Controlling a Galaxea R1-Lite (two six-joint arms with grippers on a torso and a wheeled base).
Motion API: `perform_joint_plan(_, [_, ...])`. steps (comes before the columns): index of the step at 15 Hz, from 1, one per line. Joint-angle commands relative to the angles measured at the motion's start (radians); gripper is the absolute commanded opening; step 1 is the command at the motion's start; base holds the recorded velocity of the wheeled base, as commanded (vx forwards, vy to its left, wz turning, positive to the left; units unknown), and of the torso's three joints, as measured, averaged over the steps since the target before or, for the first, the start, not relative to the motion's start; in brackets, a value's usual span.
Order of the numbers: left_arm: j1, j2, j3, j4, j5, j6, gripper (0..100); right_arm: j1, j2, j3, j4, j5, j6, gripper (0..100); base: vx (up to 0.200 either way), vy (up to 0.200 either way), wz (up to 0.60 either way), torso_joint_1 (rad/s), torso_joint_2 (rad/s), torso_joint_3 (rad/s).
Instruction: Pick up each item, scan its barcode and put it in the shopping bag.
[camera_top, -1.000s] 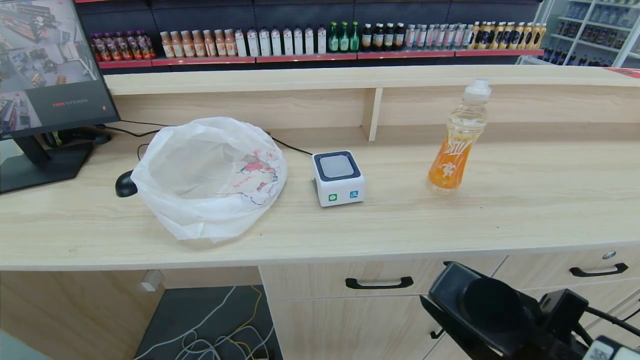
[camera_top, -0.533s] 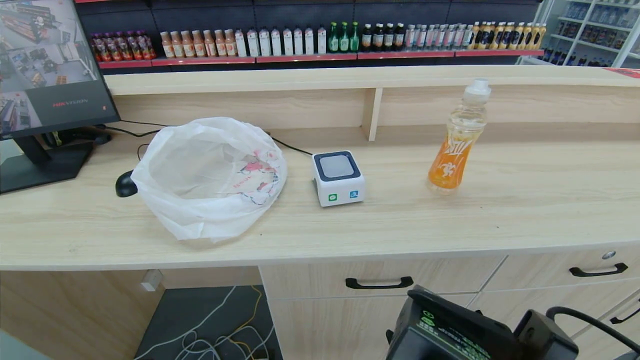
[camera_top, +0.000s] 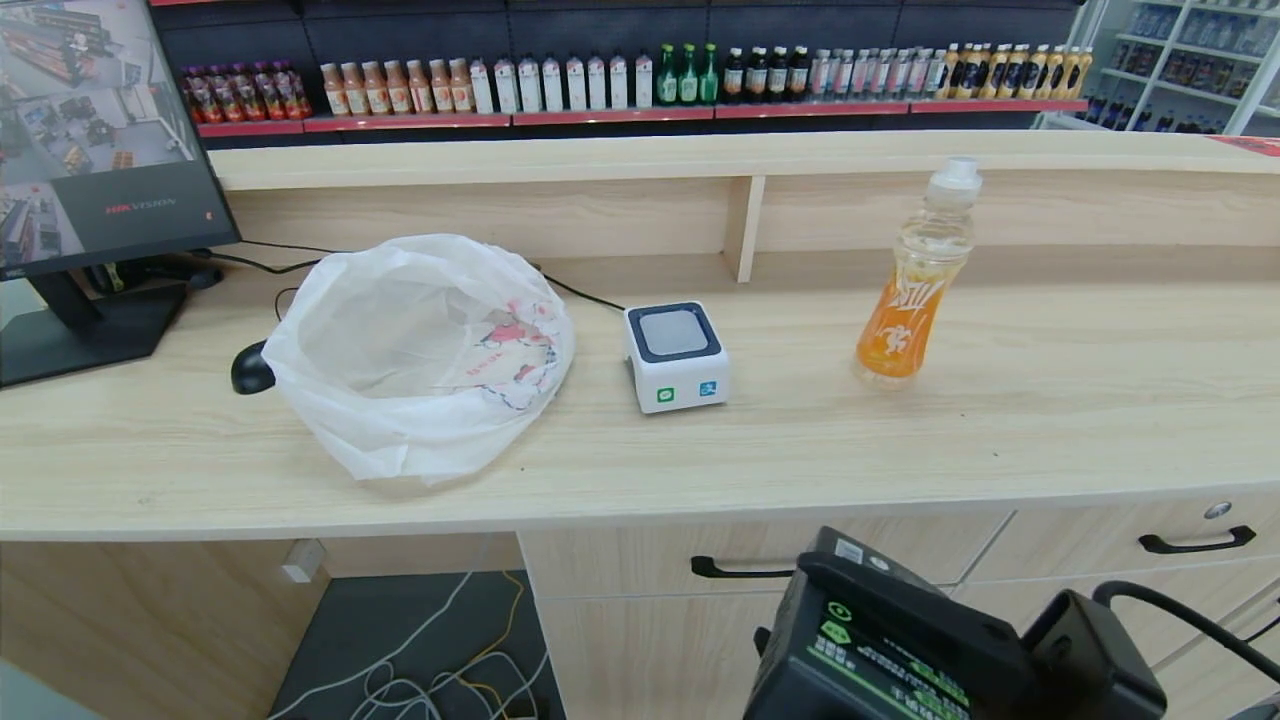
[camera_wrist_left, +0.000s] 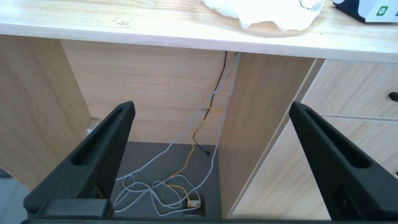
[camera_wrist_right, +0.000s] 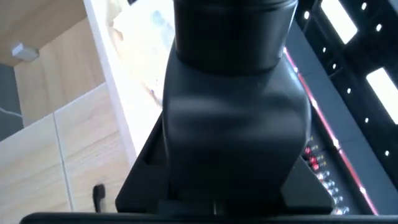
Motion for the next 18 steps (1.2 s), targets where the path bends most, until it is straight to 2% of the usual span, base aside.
perform_joint_plan(1, [0.0,0.0,0.0,0.0,0.001,0.0,100,0.01,0.046,-0.07,-0.001,0.042,-0.049,0,0.0,0.0,0.0,0.0,0.0,0.0])
perform_joint_plan(3, [0.0,0.0,0.0,0.0,0.001,0.0,100,0.038,0.078,-0.168,-0.001,0.05,-0.105,0,0.0,0.0,0.0,0.0,0.0,0.0])
perform_joint_plan(6, [0.0,0.0,0.0,0.0,0.001,0.0,100,0.018,0.087,-0.185,-0.001,0.088,-0.14,0,0.0,0.0,0.0,0.0,0.0,0.0])
perform_joint_plan(8, [0.0,0.0,0.0,0.0,0.001,0.0,100,0.016,0.032,-0.159,-0.001,0.084,-0.201,0,0.0,0.0,0.0,0.0,0.0,0.0])
perform_joint_plan(11, [0.0,0.0,0.0,0.0,0.001,0.0,100,-0.033,-0.06,-0.151,-0.001,0.056,-0.26,0,0.0,0.0,0.0,0.0,0.0,0.0])
perform_joint_plan(18, [0.0,0.0,0.0,0.0,0.001,0.0,100,0.016,-0.043,-0.16,-0.001,0.03,-0.292,0,0.0,0.0,0.0,0.0,0.0,0.0])
